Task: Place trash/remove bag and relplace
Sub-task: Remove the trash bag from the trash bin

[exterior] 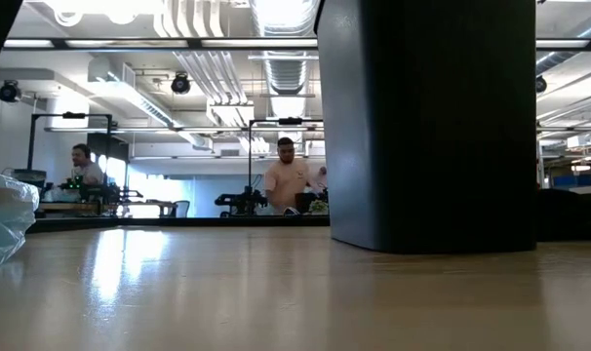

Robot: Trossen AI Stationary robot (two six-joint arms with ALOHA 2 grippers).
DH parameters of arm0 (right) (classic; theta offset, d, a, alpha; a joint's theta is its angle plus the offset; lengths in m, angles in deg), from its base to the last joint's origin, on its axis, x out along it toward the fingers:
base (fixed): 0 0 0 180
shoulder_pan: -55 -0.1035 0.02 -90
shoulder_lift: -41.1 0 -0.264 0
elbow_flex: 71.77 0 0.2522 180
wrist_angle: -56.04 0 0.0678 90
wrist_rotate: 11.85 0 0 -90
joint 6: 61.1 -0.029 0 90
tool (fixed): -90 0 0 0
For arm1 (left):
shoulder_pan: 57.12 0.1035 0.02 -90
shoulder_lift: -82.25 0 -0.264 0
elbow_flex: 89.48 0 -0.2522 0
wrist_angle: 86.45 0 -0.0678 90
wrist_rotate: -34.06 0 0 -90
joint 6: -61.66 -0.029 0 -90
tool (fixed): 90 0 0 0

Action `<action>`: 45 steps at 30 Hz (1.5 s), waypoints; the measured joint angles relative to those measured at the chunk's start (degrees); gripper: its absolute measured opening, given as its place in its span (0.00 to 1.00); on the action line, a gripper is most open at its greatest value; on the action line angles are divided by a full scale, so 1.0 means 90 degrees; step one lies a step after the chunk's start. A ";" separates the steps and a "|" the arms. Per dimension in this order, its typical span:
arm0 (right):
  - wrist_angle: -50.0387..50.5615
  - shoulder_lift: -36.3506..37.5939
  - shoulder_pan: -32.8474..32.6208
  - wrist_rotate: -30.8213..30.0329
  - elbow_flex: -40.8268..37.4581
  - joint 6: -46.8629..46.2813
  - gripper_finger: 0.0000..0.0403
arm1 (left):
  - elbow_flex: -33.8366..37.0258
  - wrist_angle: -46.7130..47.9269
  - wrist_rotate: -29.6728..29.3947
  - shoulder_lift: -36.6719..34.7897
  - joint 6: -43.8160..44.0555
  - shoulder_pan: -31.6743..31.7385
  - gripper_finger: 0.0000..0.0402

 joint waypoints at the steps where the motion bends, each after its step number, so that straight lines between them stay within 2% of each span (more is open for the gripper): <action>1: -0.0034 0.0000 -0.0015 0.0018 0.0000 0.0011 0.00 | 0.0000 0.0006 0.0000 0.0000 0.0004 -0.0002 0.30; 6: -0.0148 0.0076 -0.0310 0.0192 0.0039 0.0178 0.00 | 0.0000 0.0022 -0.0207 0.0002 0.0015 0.0002 0.26; 12: -0.0533 0.0126 -0.0850 0.0238 0.0390 0.0620 0.00 | 0.0000 0.0046 -0.0508 -0.0002 -0.0112 0.0015 0.27; 16: -0.1207 0.0091 -0.0878 0.0460 0.0362 0.1090 0.00 | -0.0002 0.0048 -0.0536 -0.0004 -0.0168 0.0015 0.30; 20: -0.1408 -0.0114 -0.0628 0.0530 0.0350 0.1208 0.00 | 0.0000 0.0053 -0.0538 0.0024 -0.0170 0.0015 0.32; 26: -0.1149 -0.0417 -0.0151 0.0496 0.0343 0.0707 0.00 | 0.0000 -0.0044 -0.0498 0.0020 -0.0170 -0.0034 0.30; 32: 0.0681 -0.0520 -0.0005 -0.0392 0.0342 -0.0735 0.00 | 0.0000 -0.0495 -0.0483 -0.0130 -0.0172 -0.0087 0.27; 37: 0.1695 -0.0462 -0.0062 -0.0430 0.0342 -0.1689 0.00 | -0.0002 -0.0505 -0.0503 -0.0288 -0.0227 -0.0086 0.26; 41: 0.1387 -0.0388 -0.0229 -0.0482 0.0390 -0.1528 0.00 | -0.0002 -0.0498 -0.0519 -0.0325 -0.0389 -0.0083 0.27; 45: 0.0375 -0.0346 -0.0499 -0.0464 0.0638 -0.0602 0.00 | -0.0002 -0.0491 -0.0525 -0.0350 -0.0389 -0.0085 0.30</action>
